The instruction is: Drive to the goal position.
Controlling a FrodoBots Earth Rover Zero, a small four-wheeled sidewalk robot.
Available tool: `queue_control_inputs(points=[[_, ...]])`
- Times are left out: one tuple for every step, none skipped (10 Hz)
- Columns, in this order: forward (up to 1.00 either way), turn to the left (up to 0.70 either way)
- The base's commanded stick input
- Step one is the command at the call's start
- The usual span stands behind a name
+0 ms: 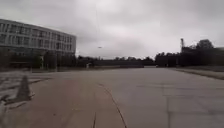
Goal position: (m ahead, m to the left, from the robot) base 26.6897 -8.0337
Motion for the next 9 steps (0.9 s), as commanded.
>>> queue_control_inputs(points=[[0.70,-0.21],[0.70,-0.21],[0.70,-0.15],[0.70,-0.03],[0.70,0.00],[0.70,-0.01],[0.70,-0.12],[0.70,-0.16],[0.70,-0.16]])
